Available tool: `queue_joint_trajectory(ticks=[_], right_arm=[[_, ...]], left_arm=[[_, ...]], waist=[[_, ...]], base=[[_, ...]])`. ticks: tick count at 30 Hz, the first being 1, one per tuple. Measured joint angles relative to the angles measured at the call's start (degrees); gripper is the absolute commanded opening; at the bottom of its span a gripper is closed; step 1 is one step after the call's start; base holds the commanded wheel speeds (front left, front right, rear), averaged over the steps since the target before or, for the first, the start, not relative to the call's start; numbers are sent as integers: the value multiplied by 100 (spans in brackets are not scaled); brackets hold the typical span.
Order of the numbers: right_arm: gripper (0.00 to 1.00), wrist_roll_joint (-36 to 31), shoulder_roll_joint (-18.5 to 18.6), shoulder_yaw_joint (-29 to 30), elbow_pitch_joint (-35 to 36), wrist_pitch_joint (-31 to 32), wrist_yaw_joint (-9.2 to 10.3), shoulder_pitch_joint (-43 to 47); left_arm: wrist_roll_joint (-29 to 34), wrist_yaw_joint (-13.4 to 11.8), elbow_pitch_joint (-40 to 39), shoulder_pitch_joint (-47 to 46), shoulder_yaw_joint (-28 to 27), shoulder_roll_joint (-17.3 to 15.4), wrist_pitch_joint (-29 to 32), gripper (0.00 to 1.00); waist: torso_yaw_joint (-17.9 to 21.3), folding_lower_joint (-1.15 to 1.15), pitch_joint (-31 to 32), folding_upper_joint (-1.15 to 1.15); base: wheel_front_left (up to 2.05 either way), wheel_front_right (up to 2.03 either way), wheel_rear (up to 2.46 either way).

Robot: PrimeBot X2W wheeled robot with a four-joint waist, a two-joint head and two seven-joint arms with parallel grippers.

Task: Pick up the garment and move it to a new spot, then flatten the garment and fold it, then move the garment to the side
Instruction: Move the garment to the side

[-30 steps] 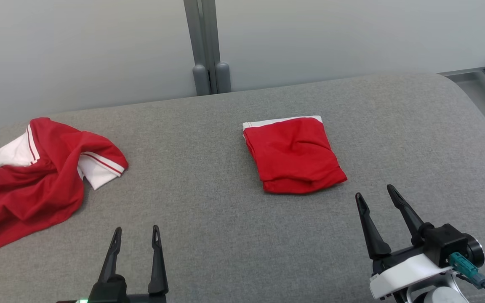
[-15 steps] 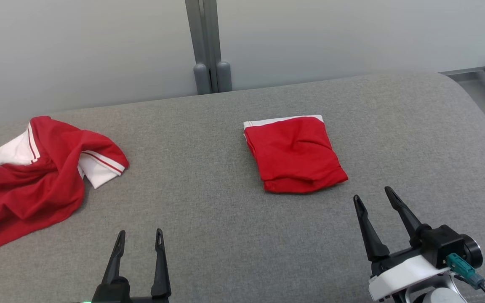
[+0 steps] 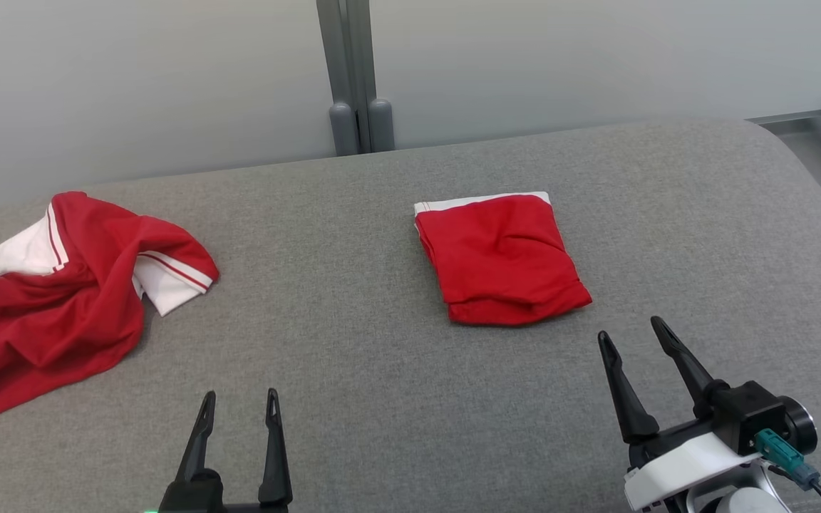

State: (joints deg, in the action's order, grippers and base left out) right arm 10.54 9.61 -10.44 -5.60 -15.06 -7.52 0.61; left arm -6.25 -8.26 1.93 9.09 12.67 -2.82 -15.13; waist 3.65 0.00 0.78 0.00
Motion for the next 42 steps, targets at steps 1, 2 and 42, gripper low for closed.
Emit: queue_joint_trajectory(ticks=[1,2,42], right_arm=[[100,0,4,-10,-12,0,0,0],[100,0,12,-19,-23,0,0,0],[95,7414,2839,-1608,-1647,3169,4,-3835]], left_arm=[[-1,-1,0,-1,5,0,-1,100],[-3,-1,0,-2,10,0,0,100],[-36,-143,-307,-1792,1013,1,0,100]], waist=[[-5,0,-8,0],[-10,0,-16,0],[-672,0,-2542,0]], base=[[0,0,0],[0,0,0],[0,0,0]])
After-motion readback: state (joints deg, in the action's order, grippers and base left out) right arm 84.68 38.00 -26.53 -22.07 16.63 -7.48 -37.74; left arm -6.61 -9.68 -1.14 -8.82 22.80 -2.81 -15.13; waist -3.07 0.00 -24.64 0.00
